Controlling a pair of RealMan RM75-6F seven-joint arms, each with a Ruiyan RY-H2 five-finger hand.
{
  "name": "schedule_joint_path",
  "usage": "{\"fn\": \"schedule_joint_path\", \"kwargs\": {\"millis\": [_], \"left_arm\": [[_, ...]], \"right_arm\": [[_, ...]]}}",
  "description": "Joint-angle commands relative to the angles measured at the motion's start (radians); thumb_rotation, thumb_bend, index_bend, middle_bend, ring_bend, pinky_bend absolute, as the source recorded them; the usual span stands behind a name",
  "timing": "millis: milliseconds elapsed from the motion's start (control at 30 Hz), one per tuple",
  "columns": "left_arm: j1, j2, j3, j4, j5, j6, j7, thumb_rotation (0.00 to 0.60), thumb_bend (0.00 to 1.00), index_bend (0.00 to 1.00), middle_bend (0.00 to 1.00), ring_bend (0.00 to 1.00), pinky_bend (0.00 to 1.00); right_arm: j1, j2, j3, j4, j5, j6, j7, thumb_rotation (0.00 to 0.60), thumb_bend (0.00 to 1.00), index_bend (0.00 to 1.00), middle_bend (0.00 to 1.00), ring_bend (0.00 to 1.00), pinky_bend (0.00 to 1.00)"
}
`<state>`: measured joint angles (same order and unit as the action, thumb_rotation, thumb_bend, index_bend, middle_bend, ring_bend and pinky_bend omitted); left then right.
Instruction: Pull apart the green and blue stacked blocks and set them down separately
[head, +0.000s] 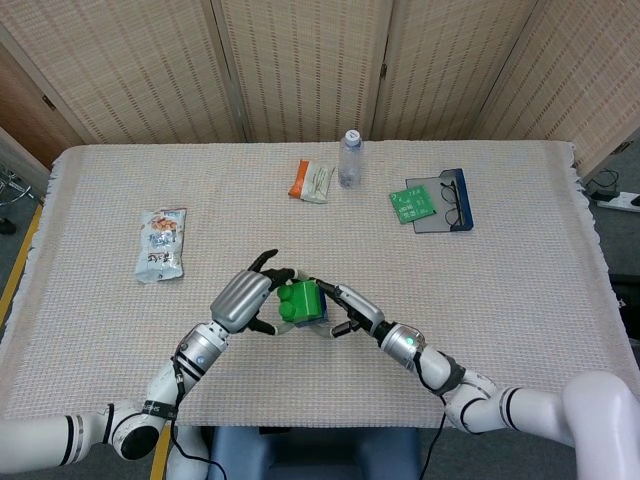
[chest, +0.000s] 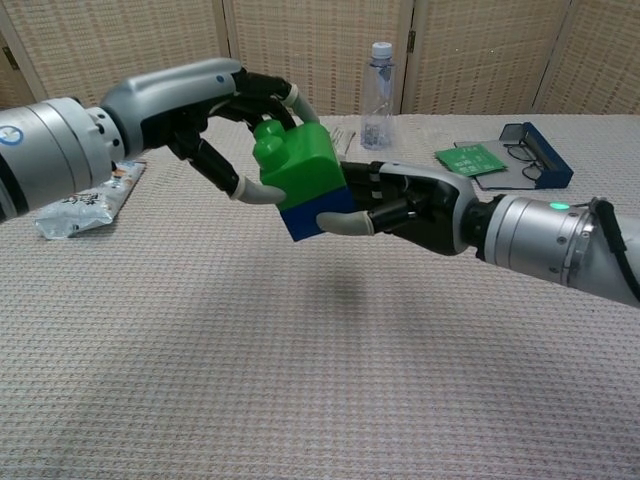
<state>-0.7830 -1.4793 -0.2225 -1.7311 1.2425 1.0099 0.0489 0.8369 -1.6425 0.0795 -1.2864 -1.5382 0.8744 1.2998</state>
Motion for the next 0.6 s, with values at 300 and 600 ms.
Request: {"fn": "schedule_joint_path", "kwargs": {"millis": [300,600], "left_arm": [[-0.001,-0.009,0.005,0.005,0.001,-0.004,0.000,0.600,0.44,0.85,0.96,0.51,0.01],[0.000,-0.013,-0.001,-0.003,0.009,0.006,-0.009,0.600,0.44,0.85,0.96,0.51,0.01]], "right_arm": [[-0.018,-0.002,0.024,-0.021,0.053,0.004,-0.073,0.600,0.41,0.57,0.29,0.21,0.00],[-0.031,-0.017,0.045,-0.033,0.097,-0.010,-0.146,0.600,0.41,0.71,0.39,0.30,0.01]]}}
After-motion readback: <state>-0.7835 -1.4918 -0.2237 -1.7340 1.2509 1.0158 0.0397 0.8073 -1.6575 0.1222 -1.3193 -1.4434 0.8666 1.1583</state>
